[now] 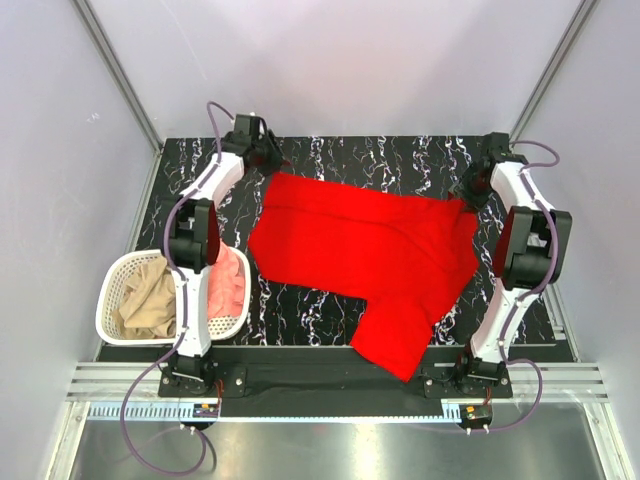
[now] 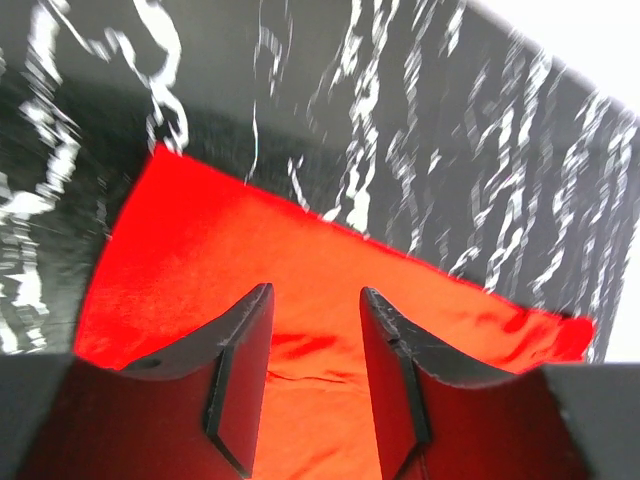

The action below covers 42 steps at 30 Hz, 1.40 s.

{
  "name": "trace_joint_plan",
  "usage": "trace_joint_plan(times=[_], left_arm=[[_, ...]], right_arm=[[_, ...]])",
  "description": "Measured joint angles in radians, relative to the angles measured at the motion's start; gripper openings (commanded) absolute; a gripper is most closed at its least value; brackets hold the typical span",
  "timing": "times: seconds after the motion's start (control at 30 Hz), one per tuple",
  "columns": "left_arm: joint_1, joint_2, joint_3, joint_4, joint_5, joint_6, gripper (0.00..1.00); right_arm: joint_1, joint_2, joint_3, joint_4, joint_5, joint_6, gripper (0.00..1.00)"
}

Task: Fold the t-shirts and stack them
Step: Fold the tshirt

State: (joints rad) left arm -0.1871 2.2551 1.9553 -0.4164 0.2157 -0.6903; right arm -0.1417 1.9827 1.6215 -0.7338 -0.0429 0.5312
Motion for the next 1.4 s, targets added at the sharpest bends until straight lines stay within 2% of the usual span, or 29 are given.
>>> trace_joint_plan(times=[0.2,0.43,0.57,0.67,0.83,0.87,0.9,0.97,1.03,1.2,1.27,1.3,1.4], left_arm=[[-0.008,0.081,0.0,-0.003,0.06,0.0,0.43],[-0.008,0.097,0.0,0.0,0.073,-0.007,0.41],[-0.008,0.097,0.0,-0.003,0.073,-0.01,0.41],[-0.006,0.099,0.0,-0.005,0.073,-0.01,0.41],[-0.003,0.111,0.0,-0.011,0.073,-0.011,0.4],[-0.003,0.115,0.0,-0.011,0.073,-0.01,0.4],[-0.002,0.119,0.0,-0.011,0.073,-0.01,0.4],[-0.001,0.127,0.0,-0.015,0.073,-0.01,0.4],[0.0,0.134,0.0,-0.019,0.073,-0.01,0.4],[0.002,0.145,0.0,-0.037,0.072,-0.011,0.39],[0.003,0.145,0.0,-0.039,0.072,-0.011,0.39],[0.004,0.145,0.0,-0.039,0.072,-0.011,0.39],[0.006,0.145,0.0,-0.039,0.072,-0.011,0.37]], right_arm=[[-0.024,0.108,0.055,-0.012,0.0,-0.008,0.54],[-0.05,0.178,0.134,-0.011,-0.002,-0.011,0.54],[-0.057,0.212,0.175,-0.006,-0.006,-0.01,0.48],[-0.061,0.228,0.19,-0.003,-0.008,-0.008,0.38],[-0.072,0.244,0.194,-0.002,-0.012,0.0,0.37],[-0.076,0.245,0.194,-0.002,-0.012,0.0,0.35],[-0.082,0.245,0.194,-0.001,-0.016,0.001,0.29],[-0.089,0.245,0.194,0.004,-0.022,0.0,0.05],[-0.096,0.245,0.194,0.002,-0.021,0.01,0.0],[-0.105,0.234,0.15,0.018,0.001,0.027,0.01],[-0.108,0.232,0.135,0.019,-0.001,0.027,0.17],[-0.109,0.232,0.134,0.019,-0.004,0.028,0.34],[-0.11,0.23,0.134,0.036,-0.022,0.024,0.39]])
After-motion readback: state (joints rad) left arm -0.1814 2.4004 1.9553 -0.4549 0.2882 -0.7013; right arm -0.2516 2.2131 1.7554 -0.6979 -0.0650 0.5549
